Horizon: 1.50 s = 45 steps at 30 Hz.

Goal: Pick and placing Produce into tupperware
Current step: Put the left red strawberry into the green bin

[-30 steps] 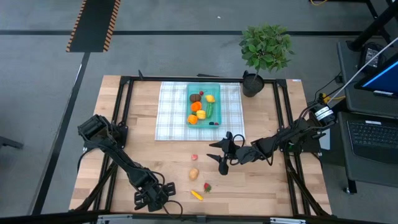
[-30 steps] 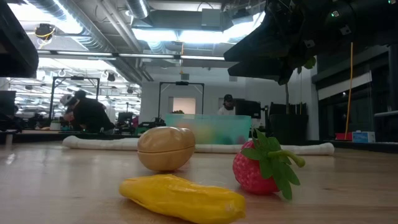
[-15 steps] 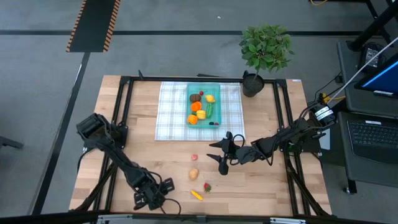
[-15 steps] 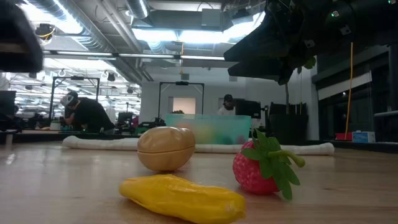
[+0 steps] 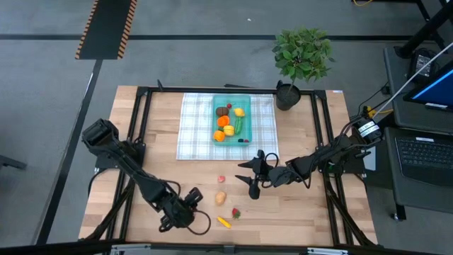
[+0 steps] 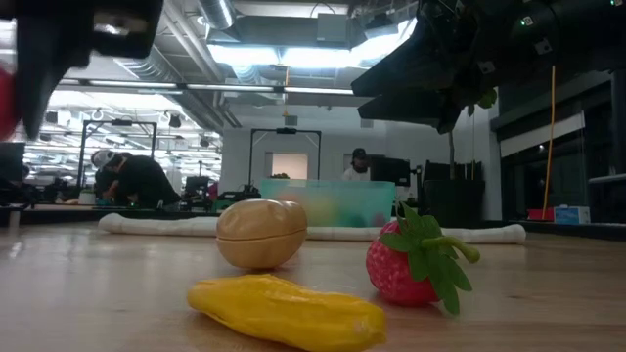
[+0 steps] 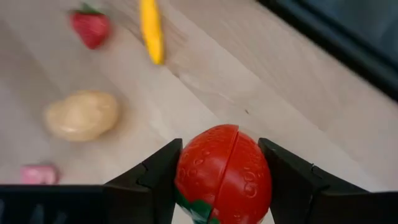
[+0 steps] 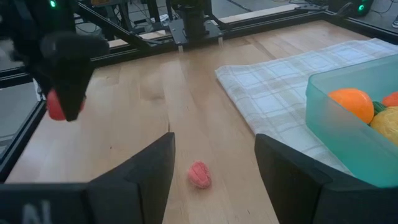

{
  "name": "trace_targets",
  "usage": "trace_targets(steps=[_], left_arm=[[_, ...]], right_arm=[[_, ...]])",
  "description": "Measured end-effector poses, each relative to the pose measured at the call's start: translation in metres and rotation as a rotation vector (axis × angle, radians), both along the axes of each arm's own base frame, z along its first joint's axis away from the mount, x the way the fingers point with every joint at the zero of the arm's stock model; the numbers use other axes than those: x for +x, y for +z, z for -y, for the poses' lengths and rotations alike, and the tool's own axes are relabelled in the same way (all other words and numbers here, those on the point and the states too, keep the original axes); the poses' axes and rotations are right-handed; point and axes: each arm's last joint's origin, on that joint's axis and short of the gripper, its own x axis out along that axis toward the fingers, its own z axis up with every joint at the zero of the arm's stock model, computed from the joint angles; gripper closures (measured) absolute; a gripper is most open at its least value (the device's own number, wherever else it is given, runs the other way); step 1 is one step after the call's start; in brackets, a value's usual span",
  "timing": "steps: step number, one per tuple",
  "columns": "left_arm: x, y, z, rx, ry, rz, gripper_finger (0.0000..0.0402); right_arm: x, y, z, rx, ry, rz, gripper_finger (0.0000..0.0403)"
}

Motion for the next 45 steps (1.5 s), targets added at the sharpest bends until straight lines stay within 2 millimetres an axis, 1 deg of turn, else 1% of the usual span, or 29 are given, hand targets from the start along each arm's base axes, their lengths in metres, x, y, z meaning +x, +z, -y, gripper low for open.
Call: trace_targets(steps=[4,7,10,14,18,23,28,32,37,41,45], left_arm=[[0.001,0.019,-0.011,-0.015,0.07,0.07,0.0218],[-0.002,0.028,-0.024,-0.008,0.138,0.129,0.022],[-0.008,0.032,-0.04,-0.043,0.198,0.199,0.022],[-0.017,0.035,-0.057,-0.157,0.243,0.329,0.0219],[-0.026,0.037,-0.07,-0.259,0.267,0.451,0.0221],[-0.033,0.032,-0.08,-0.325,0.269,0.561,0.0217],[-0.038,0.013,-0.093,-0.33,0.302,0.582,0.0221],[-0.041,0.005,-0.102,-0.372,0.313,0.674,0.0219],[-0.048,-0.003,-0.114,-0.437,0.332,0.79,0.0222],[-0.053,-0.006,-0.12,-0.483,0.339,0.835,0.0222],[-0.054,-0.008,-0.121,-0.495,0.341,0.844,0.022]], right_arm=[[0.0,0.003,-0.002,-0.011,0.011,0.027,0.018],[-0.001,0.007,-0.009,-0.05,0.04,0.062,0.018],[-0.004,0.01,-0.015,-0.098,0.035,0.083,0.018],[-0.008,0.01,-0.021,-0.134,0.013,0.084,0.018],[-0.008,0.01,-0.022,-0.144,0.017,0.084,0.018],[-0.008,0.011,-0.022,-0.153,0.015,0.092,0.018],[-0.008,0.014,-0.021,-0.174,-0.007,0.11,0.018],[-0.008,0.016,-0.022,-0.186,-0.005,0.124,0.018],[-0.008,0.016,-0.022,-0.186,-0.005,0.124,0.018],[-0.008,0.016,-0.022,-0.189,-0.004,0.123,0.018],[-0.007,0.016,-0.022,-0.189,-0.004,0.123,0.018]])
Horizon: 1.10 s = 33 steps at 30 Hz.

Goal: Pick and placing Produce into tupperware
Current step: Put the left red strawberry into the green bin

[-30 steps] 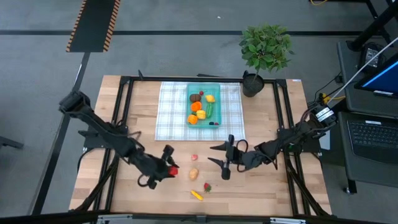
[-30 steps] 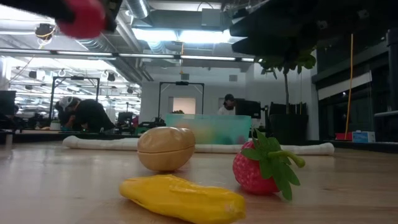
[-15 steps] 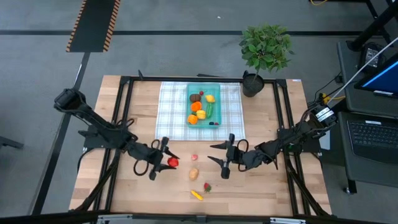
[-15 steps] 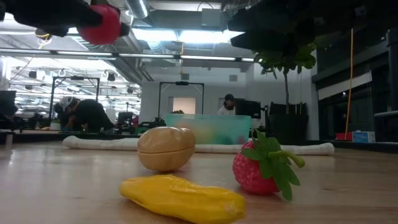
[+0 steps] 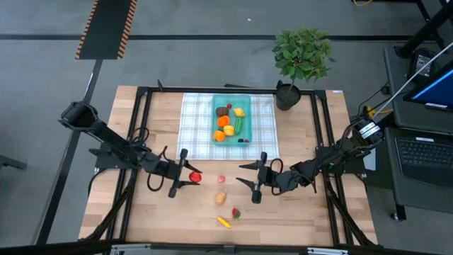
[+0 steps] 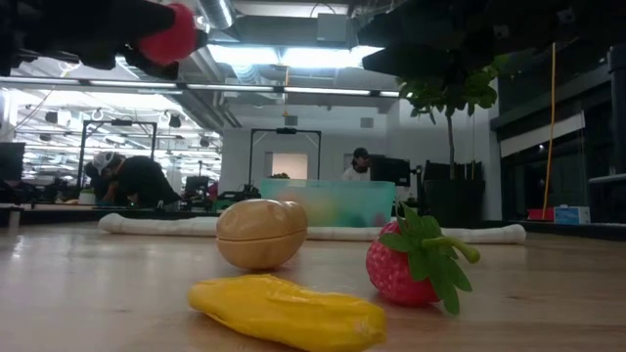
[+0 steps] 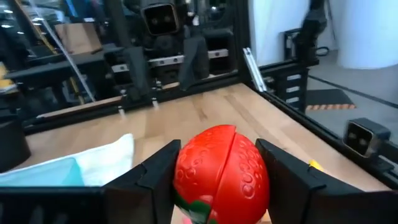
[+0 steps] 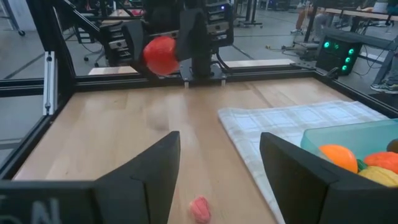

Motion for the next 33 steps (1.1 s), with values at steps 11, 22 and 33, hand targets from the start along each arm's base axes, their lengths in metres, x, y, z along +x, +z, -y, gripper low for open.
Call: trace_targets(steps=[11,22,33], left_arm=[[0.006,0.0,-0.02,-0.071,0.291,0.007,0.0223],[0.012,0.0,-0.041,-0.123,0.397,0.013,0.0224],[0.016,0.002,-0.056,-0.131,0.451,0.027,0.0224]], right_arm=[[0.001,0.002,0.004,0.005,-0.068,0.02,0.018],[0.004,0.002,0.015,-0.013,-0.192,0.027,0.018],[0.004,0.002,0.016,-0.022,-0.194,0.022,0.018]])
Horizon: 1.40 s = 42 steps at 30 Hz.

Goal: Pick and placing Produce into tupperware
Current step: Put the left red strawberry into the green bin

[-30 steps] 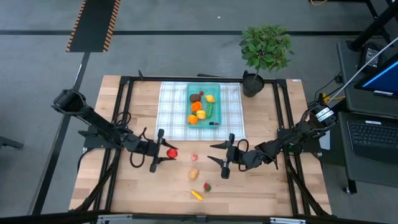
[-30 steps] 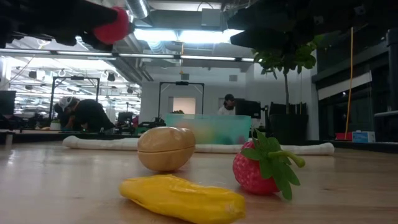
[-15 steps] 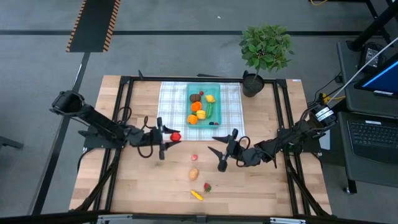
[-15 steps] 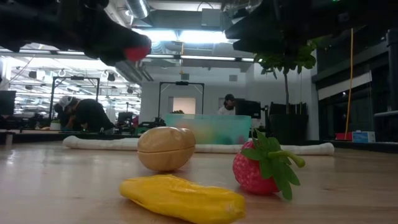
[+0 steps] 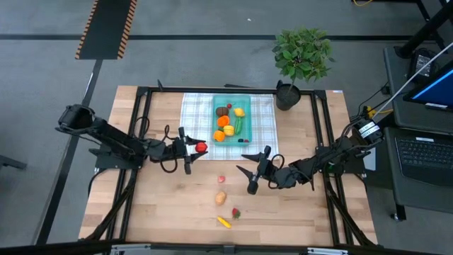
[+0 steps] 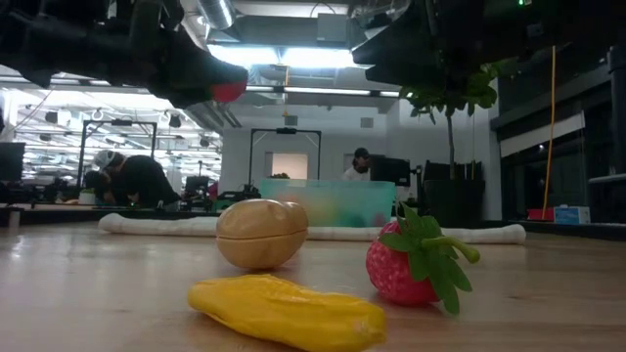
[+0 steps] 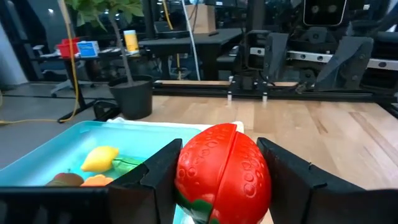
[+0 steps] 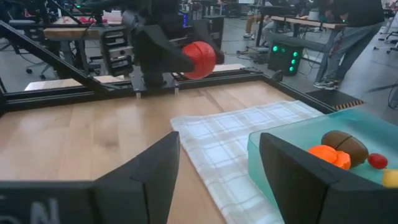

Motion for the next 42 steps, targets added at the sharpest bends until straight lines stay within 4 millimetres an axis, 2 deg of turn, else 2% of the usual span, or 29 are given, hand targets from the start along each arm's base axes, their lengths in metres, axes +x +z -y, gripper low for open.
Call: trace_targets(steps=[5,13,17,26,32,38,42], left_arm=[[0.004,-0.001,-0.013,-0.006,-0.014,-0.002,0.0225],[0.011,-0.001,-0.045,-0.033,-0.023,0.0,0.0224],[0.026,0.002,-0.061,-0.043,-0.053,-0.009,0.0224],[0.075,-0.003,-0.109,-0.04,-0.1,-0.117,0.0221],[0.096,-0.005,-0.138,-0.099,-0.154,-0.204,0.0221],[0.106,0.002,-0.147,-0.079,-0.203,-0.294,0.0222],[0.111,0.006,-0.148,-0.078,-0.258,-0.425,0.0222]], right_arm=[[0.0,0.0,0.001,-0.006,-0.013,0.002,0.018],[0.0,0.002,0.013,0.004,-0.235,0.044,0.018],[0.003,0.002,0.021,0.003,-0.263,0.044,0.018],[0.006,0.005,0.03,0.015,-0.308,0.069,0.018],[0.003,0.006,0.032,-0.016,-0.441,0.074,0.018],[0.003,0.005,0.031,-0.027,-0.44,0.064,0.018],[0.003,0.005,0.031,-0.028,-0.439,0.063,0.018]])
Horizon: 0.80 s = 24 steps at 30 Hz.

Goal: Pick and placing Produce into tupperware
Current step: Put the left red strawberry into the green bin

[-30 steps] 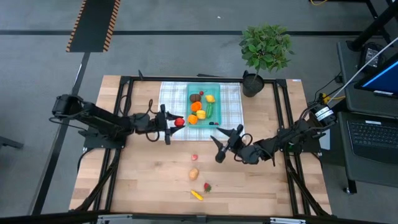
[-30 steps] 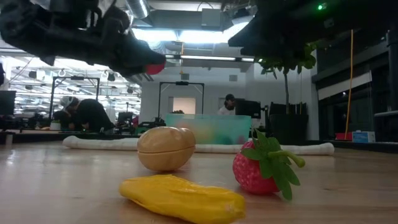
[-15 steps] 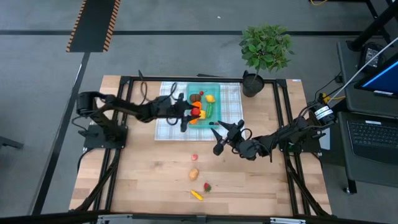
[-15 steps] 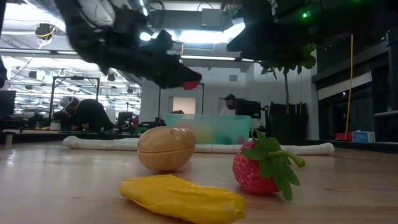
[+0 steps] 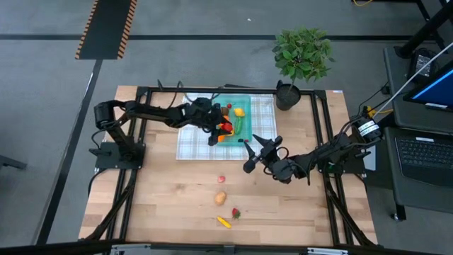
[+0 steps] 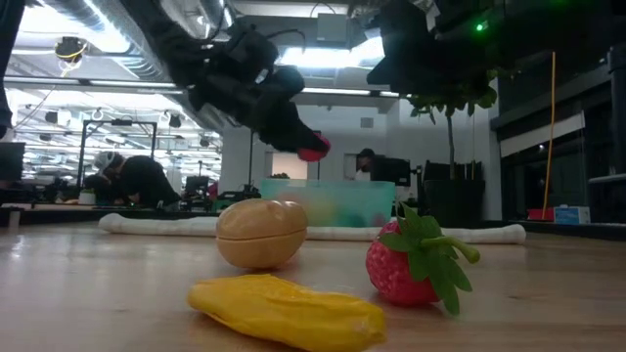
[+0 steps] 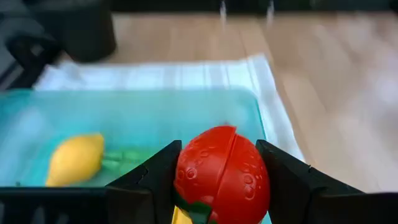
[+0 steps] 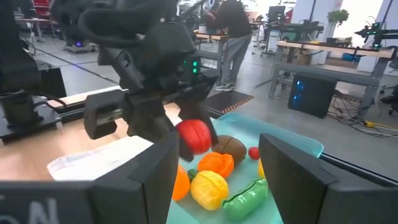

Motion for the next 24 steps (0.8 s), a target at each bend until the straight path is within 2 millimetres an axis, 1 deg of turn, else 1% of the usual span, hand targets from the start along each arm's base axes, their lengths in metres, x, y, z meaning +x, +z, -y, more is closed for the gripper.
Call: trace_targets(steps=[3,5,9,12,16,19,24], left_arm=[[0.004,0.006,0.002,0.028,-0.03,-0.1,0.0224],[0.007,0.011,0.003,0.065,-0.037,-0.137,0.0223],[0.013,0.023,0.004,0.105,-0.06,-0.168,0.0222],[0.012,0.024,0.004,0.123,-0.08,-0.197,0.0224],[0.013,0.026,0.003,0.131,-0.079,-0.184,0.0223],[0.016,0.02,0.002,0.141,-0.091,-0.195,0.0223],[0.025,-0.001,0.002,0.142,-0.111,-0.227,0.0224]], right_arm=[[0.0,0.0,0.0,0.001,0.021,-0.003,0.018],[0.001,0.0,-0.001,0.003,0.034,-0.003,0.018],[0.001,0.0,-0.001,0.003,0.035,-0.003,0.018],[0.002,0.0,-0.002,0.008,0.077,-0.005,0.018],[0.002,0.0,-0.002,0.013,0.109,-0.005,0.018],[0.002,0.0,-0.002,0.015,0.11,-0.003,0.018],[0.002,0.0,-0.002,0.014,0.11,-0.005,0.018]])
